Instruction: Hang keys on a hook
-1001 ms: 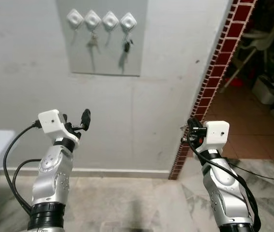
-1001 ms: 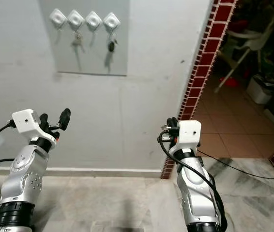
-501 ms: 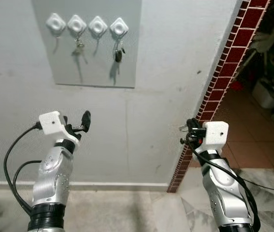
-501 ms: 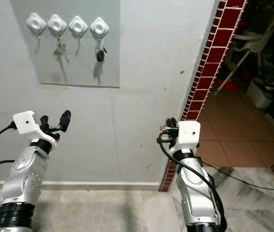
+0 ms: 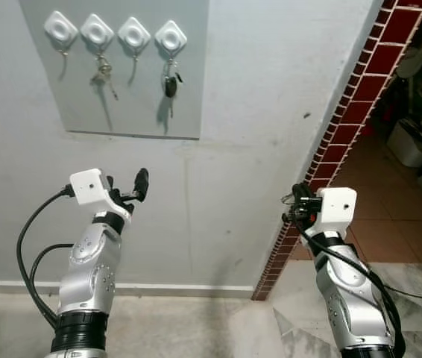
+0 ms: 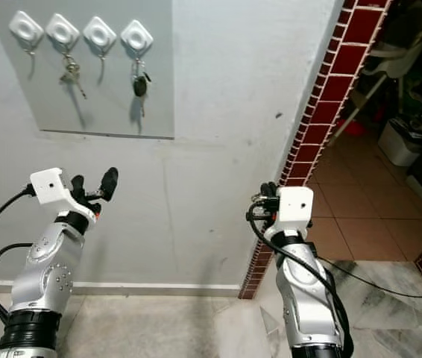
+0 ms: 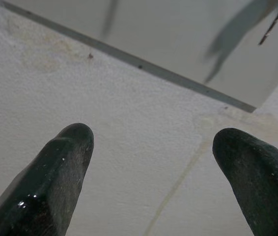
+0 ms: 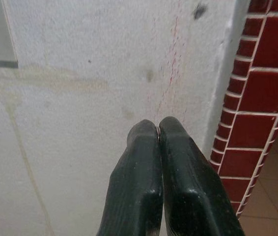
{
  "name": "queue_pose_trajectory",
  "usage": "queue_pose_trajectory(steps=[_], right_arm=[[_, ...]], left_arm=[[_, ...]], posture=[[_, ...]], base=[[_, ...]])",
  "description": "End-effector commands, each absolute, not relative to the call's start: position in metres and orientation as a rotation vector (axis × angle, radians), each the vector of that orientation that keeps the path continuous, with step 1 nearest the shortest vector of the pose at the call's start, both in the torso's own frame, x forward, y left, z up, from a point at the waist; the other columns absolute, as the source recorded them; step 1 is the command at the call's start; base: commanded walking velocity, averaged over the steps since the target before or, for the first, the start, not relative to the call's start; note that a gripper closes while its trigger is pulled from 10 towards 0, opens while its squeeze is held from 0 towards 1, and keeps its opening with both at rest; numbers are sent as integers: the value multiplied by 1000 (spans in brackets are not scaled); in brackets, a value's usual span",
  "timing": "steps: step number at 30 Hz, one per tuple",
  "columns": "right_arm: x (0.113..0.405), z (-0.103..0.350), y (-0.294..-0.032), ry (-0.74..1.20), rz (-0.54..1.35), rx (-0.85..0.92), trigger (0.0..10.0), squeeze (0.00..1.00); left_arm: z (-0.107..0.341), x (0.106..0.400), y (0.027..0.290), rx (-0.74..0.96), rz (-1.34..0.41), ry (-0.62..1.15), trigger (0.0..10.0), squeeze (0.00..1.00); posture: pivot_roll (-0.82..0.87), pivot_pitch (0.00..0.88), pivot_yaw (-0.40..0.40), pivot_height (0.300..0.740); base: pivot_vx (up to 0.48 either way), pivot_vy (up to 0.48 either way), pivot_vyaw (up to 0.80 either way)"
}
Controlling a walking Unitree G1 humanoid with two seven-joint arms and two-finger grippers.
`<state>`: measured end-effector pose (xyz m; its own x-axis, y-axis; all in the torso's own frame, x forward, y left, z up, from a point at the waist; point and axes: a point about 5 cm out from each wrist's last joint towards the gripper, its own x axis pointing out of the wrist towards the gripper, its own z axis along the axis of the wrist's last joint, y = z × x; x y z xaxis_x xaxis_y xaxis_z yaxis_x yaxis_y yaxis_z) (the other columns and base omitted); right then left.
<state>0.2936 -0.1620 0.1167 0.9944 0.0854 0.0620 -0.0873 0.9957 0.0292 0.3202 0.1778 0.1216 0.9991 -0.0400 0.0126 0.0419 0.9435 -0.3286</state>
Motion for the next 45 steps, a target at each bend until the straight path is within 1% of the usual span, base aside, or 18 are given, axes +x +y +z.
queue_pose_trajectory(steps=[1,5,19,29,45], right_arm=[[294,123,-166,-82,69,35,10000,0],[293,123,-165,-82,68,37,10000,0],[294,123,-164,-80,70,42,10000,0],[295,123,-163,-82,76,44,10000,0],[294,122,-161,-81,81,49,10000,0]], left_arm=[[122,321,177,-333,-44,4,10000,0],[122,321,177,-334,-43,7,10000,0],[123,322,178,-336,-41,10,10000,0],[123,323,177,-338,-46,12,10000,0],[123,323,175,-333,-59,13,10000,0]], posture=[[-33,0,-29,740],[-35,0,-26,740],[-32,0,-28,740],[-32,0,-29,740],[-32,0,-25,740]], base=[[0,266,0],[0,274,0],[0,0,0],[0,328,0],[0,480,0]])
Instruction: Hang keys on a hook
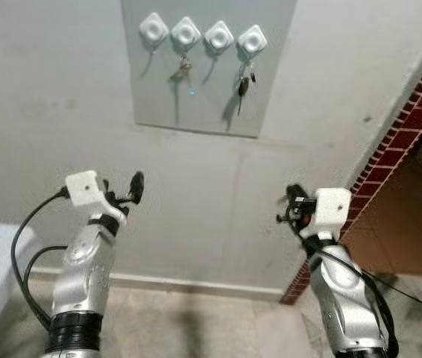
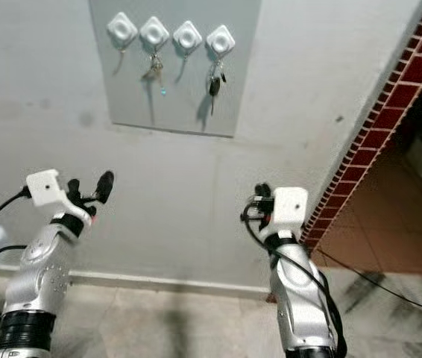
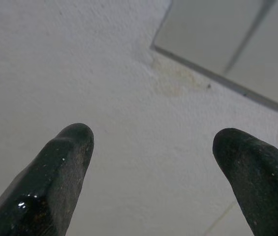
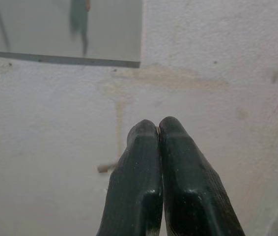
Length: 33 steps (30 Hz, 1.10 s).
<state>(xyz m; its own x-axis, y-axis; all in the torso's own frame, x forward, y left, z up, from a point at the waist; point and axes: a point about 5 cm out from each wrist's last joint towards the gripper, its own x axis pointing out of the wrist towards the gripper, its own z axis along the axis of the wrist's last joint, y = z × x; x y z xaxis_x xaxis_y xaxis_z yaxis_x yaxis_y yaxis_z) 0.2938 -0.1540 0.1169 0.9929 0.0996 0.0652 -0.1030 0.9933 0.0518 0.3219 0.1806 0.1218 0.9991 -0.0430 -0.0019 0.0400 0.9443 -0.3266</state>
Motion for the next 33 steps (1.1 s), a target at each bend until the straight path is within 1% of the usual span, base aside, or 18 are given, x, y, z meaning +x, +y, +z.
queue_pose_trajectory(steps=[1,7,14,20,27,33], right_arm=[[294,122,-161,-81,81,49,10000,0],[293,122,-160,-80,85,52,10000,0],[292,121,-161,-76,77,52,10000,0],[293,121,-173,-79,26,61,10000,0],[291,123,-172,-91,14,64,10000,0],[290,124,-173,-98,9,69,10000,0]], left_arm=[[123,323,175,-333,-59,13,10000,0],[123,323,174,-330,-63,13,10000,0],[122,322,171,-305,-75,24,10000,0],[124,321,168,-297,-108,11,10000,0],[125,321,167,-294,-131,17,10000,0],[126,321,166,-280,-145,11,10000,0]], posture=[[-32,0,-25,740],[-31,0,-23,740],[-33,0,-20,740],[-38,0,-11,740],[-45,0,-5,740],[-47,0,-2,740]], base=[[0,480,0],[0,441,0],[0,0,0],[0,0,0],[0,0,0],[342,0,0]])
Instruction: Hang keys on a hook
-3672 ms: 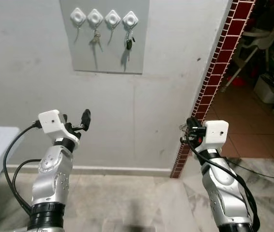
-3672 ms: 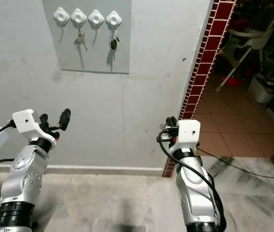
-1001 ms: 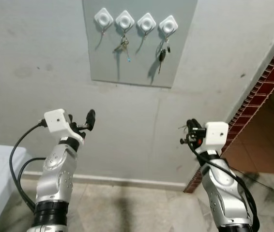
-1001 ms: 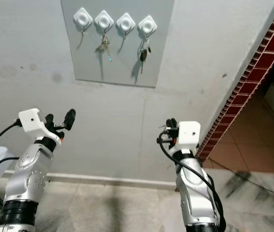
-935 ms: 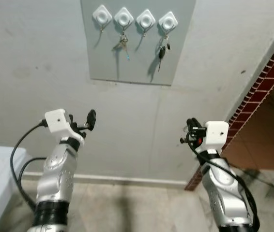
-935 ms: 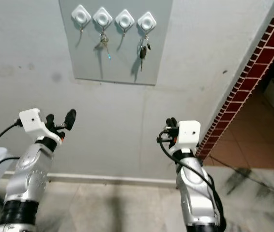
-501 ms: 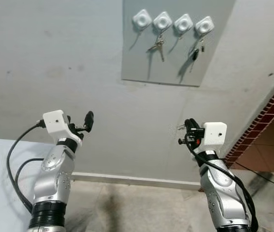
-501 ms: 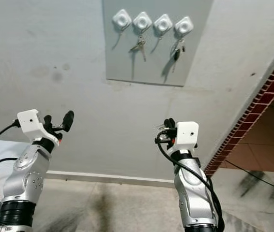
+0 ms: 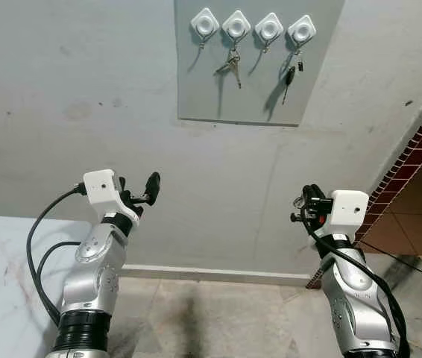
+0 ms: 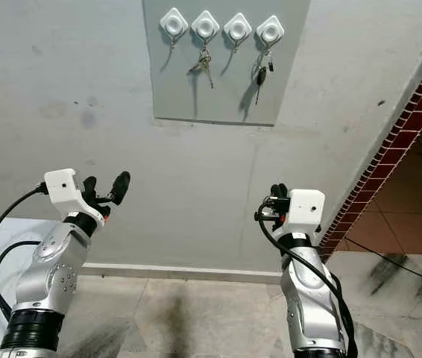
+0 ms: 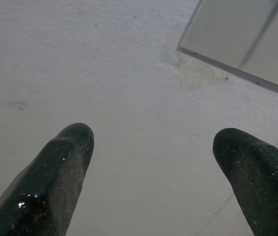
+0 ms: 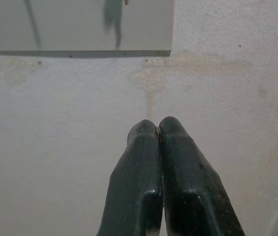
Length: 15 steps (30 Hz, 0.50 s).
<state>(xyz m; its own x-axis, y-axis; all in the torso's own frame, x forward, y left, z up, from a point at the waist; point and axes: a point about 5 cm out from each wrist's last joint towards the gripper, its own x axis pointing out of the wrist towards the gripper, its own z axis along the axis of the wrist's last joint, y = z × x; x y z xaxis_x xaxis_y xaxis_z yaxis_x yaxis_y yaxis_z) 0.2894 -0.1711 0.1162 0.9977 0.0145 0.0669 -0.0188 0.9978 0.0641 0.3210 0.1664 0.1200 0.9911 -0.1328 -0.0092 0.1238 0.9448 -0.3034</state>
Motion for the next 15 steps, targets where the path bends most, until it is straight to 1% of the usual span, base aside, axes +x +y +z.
queue_pose_trajectory(steps=[1,15], right_arm=[[290,124,-173,-98,9,69,10000,0],[286,121,-169,-93,-1,81,10000,0]], left_arm=[[126,321,166,-280,-145,11,10000,0],[127,321,168,-266,-159,20,10000,0]], posture=[[-47,0,-2,740],[-49,0,13,740]], base=[[322,0,0],[473,0,0]])
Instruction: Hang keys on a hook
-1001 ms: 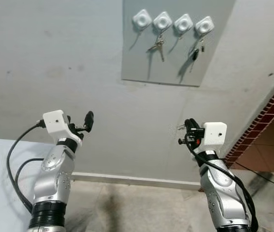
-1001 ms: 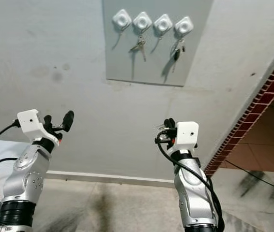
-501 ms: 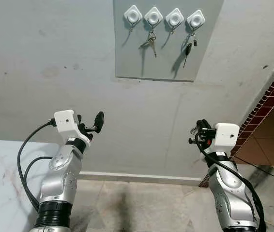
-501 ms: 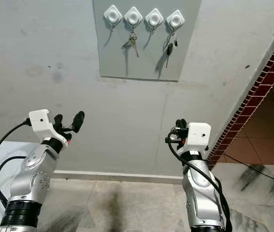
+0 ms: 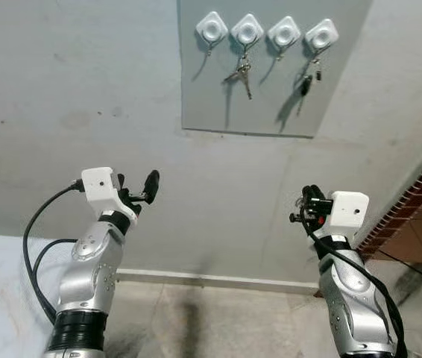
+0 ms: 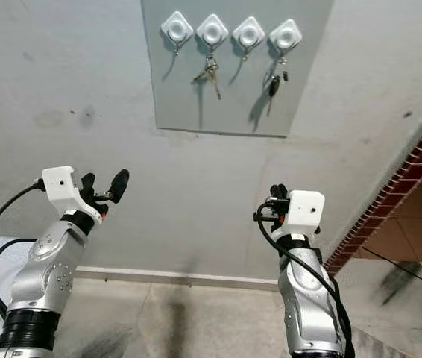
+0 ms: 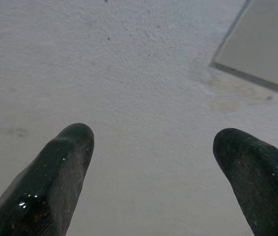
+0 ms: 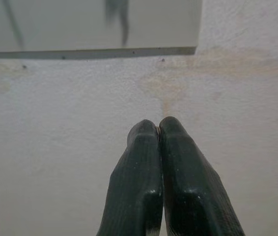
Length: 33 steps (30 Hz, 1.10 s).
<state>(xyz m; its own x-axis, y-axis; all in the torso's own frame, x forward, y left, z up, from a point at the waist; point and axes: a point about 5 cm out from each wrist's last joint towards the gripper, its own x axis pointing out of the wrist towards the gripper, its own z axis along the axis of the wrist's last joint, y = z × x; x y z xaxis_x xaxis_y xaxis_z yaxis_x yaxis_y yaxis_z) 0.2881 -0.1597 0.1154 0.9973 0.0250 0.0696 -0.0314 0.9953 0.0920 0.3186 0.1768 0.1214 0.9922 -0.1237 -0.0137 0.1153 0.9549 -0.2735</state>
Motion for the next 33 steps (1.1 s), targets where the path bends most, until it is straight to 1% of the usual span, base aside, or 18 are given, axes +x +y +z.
queue_pose_trajectory(steps=[1,4,10,16,18,24,27,33], right_arm=[[286,120,-169,-92,-2,81,10000,0],[286,120,-169,-91,-2,82,10000,0],[286,120,-168,-89,0,82,10000,0],[285,120,-168,-87,5,82,10000,0],[285,120,-168,-84,18,81,10000,0],[289,124,-163,-98,71,57,10000,0],[294,129,-162,-118,108,11,10000,0],[305,141,-160,-153,165,-5,10000,0]], left_arm=[[127,321,168,-265,-159,20,10000,0],[127,321,168,-257,-155,20,10000,0],[130,320,166,-257,-154,8,10000,0],[137,320,161,-208,-189,-15,10000,0],[147,321,152,-159,-256,-50,10000,0],[160,322,138,-119,-344,-93,10000,0],[171,325,129,-131,-391,-129,10000,0],[193,333,114,-117,-460,-192,10000,0]], posture=[[-50,0,16,740],[-50,0,16,740],[-50,0,17,740],[-46,0,15,740],[-44,0,14,740],[-37,0,6,740],[-34,0,0,740],[-24,0,-19,740]], base=[[480,0,0],[451,0,0],[0,0,0],[0,0,0],[0,0,0],[0,0,0],[0,0,0],[0,0,0]])
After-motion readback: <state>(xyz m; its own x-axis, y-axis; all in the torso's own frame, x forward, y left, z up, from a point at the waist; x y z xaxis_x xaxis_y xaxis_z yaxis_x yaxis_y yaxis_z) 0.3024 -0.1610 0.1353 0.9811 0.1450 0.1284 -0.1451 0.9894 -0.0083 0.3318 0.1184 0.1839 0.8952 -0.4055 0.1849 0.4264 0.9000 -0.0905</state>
